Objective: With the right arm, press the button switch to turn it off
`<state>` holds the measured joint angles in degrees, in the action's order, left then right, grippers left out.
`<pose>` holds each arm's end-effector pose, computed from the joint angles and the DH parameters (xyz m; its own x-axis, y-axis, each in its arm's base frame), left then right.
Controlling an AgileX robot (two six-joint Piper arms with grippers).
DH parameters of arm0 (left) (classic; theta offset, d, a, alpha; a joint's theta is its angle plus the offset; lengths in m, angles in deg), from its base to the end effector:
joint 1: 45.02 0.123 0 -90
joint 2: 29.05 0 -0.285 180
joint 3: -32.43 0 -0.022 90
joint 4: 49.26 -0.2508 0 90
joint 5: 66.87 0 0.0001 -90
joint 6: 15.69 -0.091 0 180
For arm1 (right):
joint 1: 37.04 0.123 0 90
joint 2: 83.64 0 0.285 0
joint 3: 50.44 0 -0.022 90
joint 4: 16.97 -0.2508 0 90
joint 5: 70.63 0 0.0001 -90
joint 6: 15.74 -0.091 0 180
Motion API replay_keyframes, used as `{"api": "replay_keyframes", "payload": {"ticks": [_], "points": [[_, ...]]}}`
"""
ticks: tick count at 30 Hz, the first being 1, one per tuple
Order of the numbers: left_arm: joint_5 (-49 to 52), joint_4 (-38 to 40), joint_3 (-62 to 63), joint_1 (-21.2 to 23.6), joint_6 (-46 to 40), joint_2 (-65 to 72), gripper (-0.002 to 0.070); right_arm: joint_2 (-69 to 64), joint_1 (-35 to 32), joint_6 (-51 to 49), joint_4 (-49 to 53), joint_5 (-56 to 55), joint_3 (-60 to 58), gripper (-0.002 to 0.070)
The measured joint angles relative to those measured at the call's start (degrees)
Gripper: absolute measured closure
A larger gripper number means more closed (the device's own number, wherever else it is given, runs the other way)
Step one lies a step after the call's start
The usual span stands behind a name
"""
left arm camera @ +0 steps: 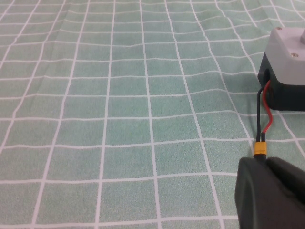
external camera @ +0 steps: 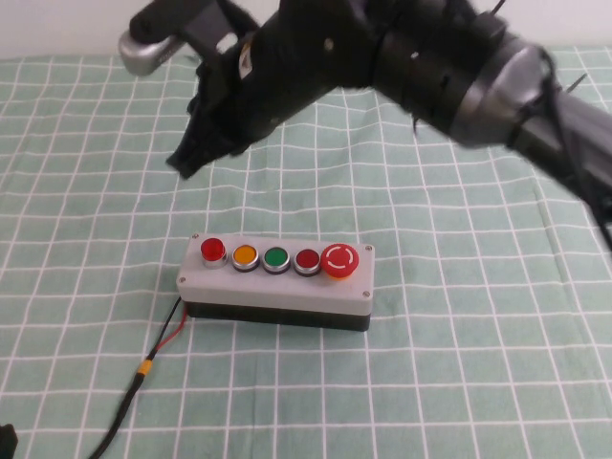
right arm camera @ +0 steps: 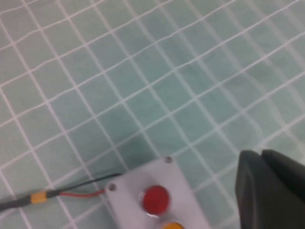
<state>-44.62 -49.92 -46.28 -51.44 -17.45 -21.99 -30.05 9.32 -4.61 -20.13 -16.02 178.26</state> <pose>0.0519 -0.0054 0.1702 -0.3027 0.0757 -0.9501 0.1203 0.9919 0.0407 0.3260 0.3478 0.3660 -0.3376 -0.5880 -0.7350 -0.8111 0.5780 -0.0897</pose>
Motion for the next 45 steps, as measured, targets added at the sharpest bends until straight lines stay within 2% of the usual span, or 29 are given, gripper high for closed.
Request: {"api": "replay_keyframes", "payload": {"ticks": [8,13,16,24,30,36,45], "points": [[0.0,0.0,0.0,0.0,0.0,0.0,0.0678,14.7,0.0,-6.7,13.6,10.0,1.2,0.0692],[0.0,0.0,0.0,0.0,0.0,0.0,0.0678,27.8,0.0,-9.4,15.7,12.5,-3.3,0.0692],[0.0,0.0,0.0,0.0,0.0,0.0,0.0678,36.8,0.0,-11.5,16.1,12.4,-10.6,0.0692],[0.0,0.0,0.0,0.0,0.0,0.0,0.0678,65.5,0.0,-17.5,16.7,4.7,-44.3,0.0692],[0.0,0.0,0.0,0.0,0.0,0.0,0.0678,85.8,0.0,-20.6,16.6,3.1,-62.1,0.0692],[0.0,0.0,0.0,0.0,0.0,0.0,0.0678,98.7,0.0,-23.8,16.5,9.9,-67.8,0.0692],[0.0,0.0,0.0,0.0,0.0,0.0,0.0678,102.7,0.0,-23.9,16.5,18.2,-69.5,0.0692]]}}
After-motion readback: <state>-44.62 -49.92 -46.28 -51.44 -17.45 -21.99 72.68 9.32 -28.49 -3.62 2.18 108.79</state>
